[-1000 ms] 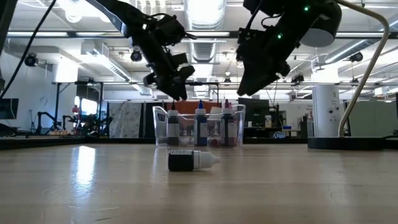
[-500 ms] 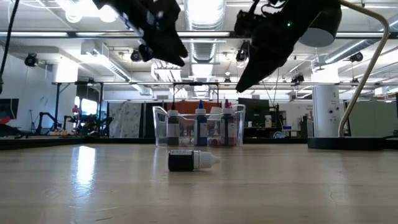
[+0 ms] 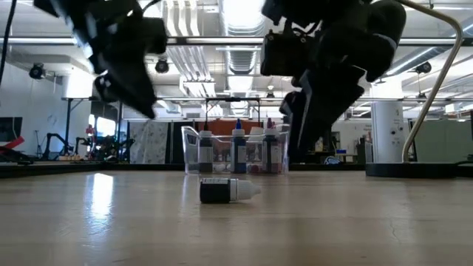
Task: Pick & Place food coloring
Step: Put the small red food coloring bottle into the transparent bin
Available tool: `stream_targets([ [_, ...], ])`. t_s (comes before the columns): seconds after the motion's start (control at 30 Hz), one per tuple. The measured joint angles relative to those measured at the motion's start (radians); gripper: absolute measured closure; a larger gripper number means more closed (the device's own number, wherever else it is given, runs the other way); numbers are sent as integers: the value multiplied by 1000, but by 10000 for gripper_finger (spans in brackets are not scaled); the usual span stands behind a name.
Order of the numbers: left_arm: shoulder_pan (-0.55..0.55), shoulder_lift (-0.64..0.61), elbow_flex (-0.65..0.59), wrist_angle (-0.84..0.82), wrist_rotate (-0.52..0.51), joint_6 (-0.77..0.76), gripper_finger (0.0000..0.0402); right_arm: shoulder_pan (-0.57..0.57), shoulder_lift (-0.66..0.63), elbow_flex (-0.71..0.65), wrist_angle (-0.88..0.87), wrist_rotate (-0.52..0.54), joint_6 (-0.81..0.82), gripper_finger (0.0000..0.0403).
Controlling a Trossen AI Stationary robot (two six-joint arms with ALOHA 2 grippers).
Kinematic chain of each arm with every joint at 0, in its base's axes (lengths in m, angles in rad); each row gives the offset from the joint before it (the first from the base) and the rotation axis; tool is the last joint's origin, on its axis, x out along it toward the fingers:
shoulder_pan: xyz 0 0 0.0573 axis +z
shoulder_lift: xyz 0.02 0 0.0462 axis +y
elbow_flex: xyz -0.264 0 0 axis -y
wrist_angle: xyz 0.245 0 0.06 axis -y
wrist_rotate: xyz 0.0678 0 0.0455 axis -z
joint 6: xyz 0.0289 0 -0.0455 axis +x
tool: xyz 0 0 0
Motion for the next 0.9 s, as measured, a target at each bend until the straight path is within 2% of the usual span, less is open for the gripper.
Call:
stream_targets([
  [0.2,-39,-59,-144,0,0,-95,239,83,139,154,-45,5,1,179],
  [0.33,-81,-105,-224,8,-20,-119,239,114,207,266,-107,95,23,179],
  [0.47,-119,-152,-280,19,-93,-121,239,130,267,359,-121,136,28,179],
  [0.7,-139,-217,-313,32,-122,-98,239,136,367,449,-147,136,45,179],
  [0.9,-141,-235,-306,29,-127,-60,239,136,376,466,-155,137,57,179],
])
